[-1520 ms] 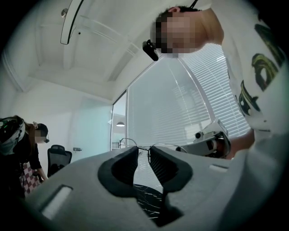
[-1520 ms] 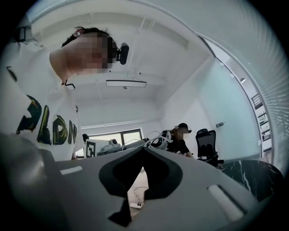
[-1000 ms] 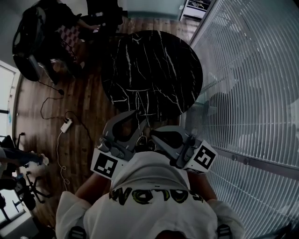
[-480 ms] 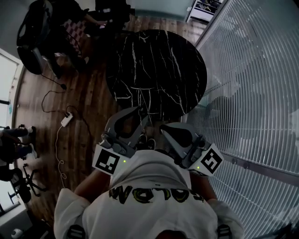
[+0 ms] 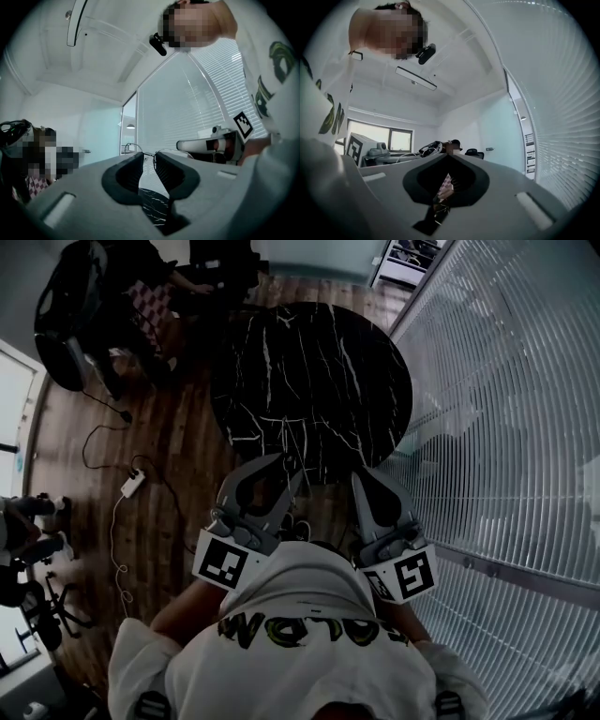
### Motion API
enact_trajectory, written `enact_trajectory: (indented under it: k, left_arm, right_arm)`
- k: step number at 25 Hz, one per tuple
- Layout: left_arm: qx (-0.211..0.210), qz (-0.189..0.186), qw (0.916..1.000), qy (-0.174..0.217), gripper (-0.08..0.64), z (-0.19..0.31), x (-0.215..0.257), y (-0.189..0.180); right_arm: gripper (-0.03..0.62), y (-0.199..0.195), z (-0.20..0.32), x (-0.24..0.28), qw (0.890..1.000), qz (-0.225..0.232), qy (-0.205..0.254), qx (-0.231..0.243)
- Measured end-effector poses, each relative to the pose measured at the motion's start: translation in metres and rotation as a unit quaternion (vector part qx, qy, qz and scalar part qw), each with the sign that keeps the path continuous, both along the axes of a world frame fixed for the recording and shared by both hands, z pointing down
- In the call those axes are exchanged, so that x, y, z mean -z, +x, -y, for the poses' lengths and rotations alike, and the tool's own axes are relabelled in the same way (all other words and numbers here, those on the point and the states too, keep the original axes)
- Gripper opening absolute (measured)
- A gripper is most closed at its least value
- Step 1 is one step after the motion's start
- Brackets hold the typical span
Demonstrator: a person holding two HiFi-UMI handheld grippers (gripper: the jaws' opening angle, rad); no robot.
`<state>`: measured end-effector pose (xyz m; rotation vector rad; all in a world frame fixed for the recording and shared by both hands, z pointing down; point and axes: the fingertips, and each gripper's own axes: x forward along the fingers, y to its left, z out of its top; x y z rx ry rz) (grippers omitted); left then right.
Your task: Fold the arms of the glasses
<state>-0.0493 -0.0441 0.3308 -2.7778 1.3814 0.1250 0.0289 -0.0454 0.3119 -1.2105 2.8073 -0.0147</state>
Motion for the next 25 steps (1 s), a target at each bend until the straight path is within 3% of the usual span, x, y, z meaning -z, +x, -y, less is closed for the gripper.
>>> enact_trajectory:
  k: [8, 25]
  left_arm:
    - [-0.019, -0.008, 0.9998, -0.007, 0.087, 0.001, -0.001, 0.020]
    - [-0.034, -0.007, 0.9993, -0.015, 0.087, 0.005, -0.005, 0.031]
  right_arm:
    - [0.000, 0.020, 0.003, -0.009, 0.998, -0.032, 0.004, -0.053]
    - [0.000, 0.029, 0.002, -0.017, 0.998, -0.030, -0.006, -0.063]
